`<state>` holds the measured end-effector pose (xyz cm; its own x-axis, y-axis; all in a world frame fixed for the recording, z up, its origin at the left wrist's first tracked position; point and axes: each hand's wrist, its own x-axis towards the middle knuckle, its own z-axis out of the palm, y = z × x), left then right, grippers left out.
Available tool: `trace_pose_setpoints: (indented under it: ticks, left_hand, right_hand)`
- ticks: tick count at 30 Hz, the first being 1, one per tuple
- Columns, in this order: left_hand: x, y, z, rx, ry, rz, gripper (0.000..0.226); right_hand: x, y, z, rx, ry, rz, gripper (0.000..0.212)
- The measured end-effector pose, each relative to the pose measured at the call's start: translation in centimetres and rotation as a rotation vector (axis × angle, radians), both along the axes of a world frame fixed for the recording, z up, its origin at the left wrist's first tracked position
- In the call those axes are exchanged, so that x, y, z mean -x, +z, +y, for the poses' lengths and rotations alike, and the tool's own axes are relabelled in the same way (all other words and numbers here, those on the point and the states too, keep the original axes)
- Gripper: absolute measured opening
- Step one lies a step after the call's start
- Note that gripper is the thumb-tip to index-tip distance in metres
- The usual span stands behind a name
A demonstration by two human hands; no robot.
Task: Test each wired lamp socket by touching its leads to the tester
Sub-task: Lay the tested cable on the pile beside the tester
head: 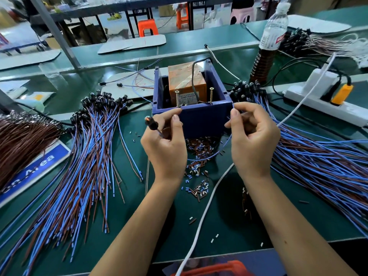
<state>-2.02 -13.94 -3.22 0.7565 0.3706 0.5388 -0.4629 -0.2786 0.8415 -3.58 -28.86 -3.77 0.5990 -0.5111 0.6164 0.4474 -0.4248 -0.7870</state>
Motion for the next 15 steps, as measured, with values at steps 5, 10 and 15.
trace_pose_setpoints:
  ticks: [5,10,15]
  left_hand:
    - [0.3,2.3,-3.6,-0.216,-0.241,0.175,0.016]
    - [0.8,4.8,-12.9,-0.39,-0.657,0.532,0.01]
    - [1.6,4.2,-23.1,-0.339,-0.92,0.864,0.011]
  right_hand:
    - [3.5,-0.2,-2.8,-0.059,-0.027,-0.018,0.009]
    - [7.4,-0.2,-7.5,-0.08,-0.218,0.028,0.006]
    - [9.8,0.2,-12.9,-0.152,-0.442,0.093,0.011]
